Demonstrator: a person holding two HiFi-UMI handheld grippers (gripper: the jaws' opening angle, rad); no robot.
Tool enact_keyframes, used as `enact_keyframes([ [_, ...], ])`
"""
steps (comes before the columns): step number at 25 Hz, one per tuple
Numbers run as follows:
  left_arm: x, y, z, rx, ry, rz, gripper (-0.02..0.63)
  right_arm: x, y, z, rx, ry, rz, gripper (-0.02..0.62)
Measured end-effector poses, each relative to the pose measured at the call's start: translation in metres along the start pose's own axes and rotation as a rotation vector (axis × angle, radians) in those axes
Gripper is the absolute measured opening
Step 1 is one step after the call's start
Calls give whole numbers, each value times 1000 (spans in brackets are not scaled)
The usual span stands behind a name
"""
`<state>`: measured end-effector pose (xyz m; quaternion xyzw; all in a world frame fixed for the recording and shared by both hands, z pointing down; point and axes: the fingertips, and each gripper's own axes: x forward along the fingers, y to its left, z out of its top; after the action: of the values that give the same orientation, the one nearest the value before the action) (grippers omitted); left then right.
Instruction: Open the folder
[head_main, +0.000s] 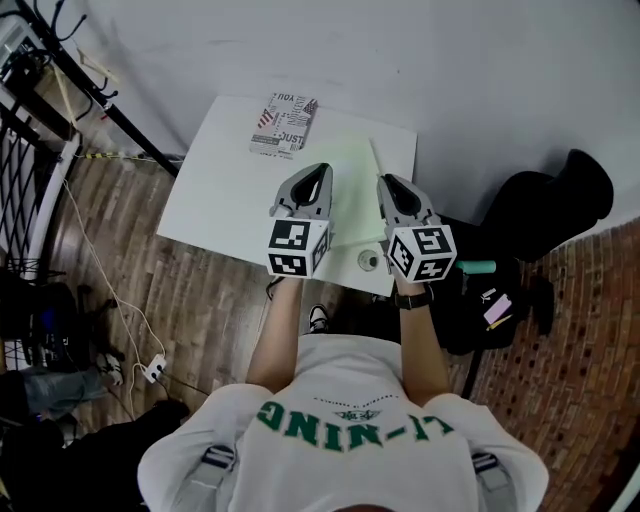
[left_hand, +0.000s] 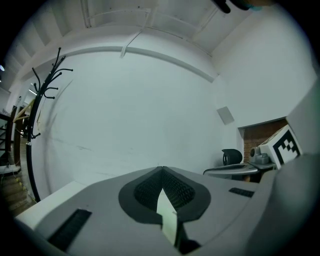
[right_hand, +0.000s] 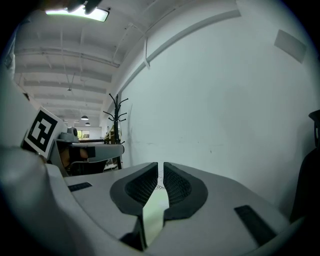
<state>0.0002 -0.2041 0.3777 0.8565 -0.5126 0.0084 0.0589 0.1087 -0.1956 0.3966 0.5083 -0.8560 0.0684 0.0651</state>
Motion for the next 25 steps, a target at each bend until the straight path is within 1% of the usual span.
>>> enact_keyframes([
  [8, 52, 2, -25, -21, 49, 23, 14, 40, -43, -35, 30, 102, 64, 96],
  [11, 73, -1, -30, -23, 71, 33, 14, 58, -66, -46, 42, 153, 79, 147],
  [13, 85, 0, -32, -28, 80, 38, 14, 69, -80, -54, 49, 181, 86, 170],
  [16, 101, 6, -37, -26, 101, 60, 14, 87, -96, -71, 96, 236, 117, 225],
  [20, 111, 13, -47, -9, 133, 96, 14, 101, -114, -101, 142, 323, 140, 341],
  [22, 115, 20, -50, -14, 142, 115, 14, 110, -117, -117, 209, 364, 177, 386],
  [23, 117, 23, -52, -17, 148, 122, 14, 114, -117, -127, 253, 387, 199, 418],
  [25, 121, 29, -56, -23, 161, 133, 14, 119, -116, -148, 336, 441, 239, 458],
])
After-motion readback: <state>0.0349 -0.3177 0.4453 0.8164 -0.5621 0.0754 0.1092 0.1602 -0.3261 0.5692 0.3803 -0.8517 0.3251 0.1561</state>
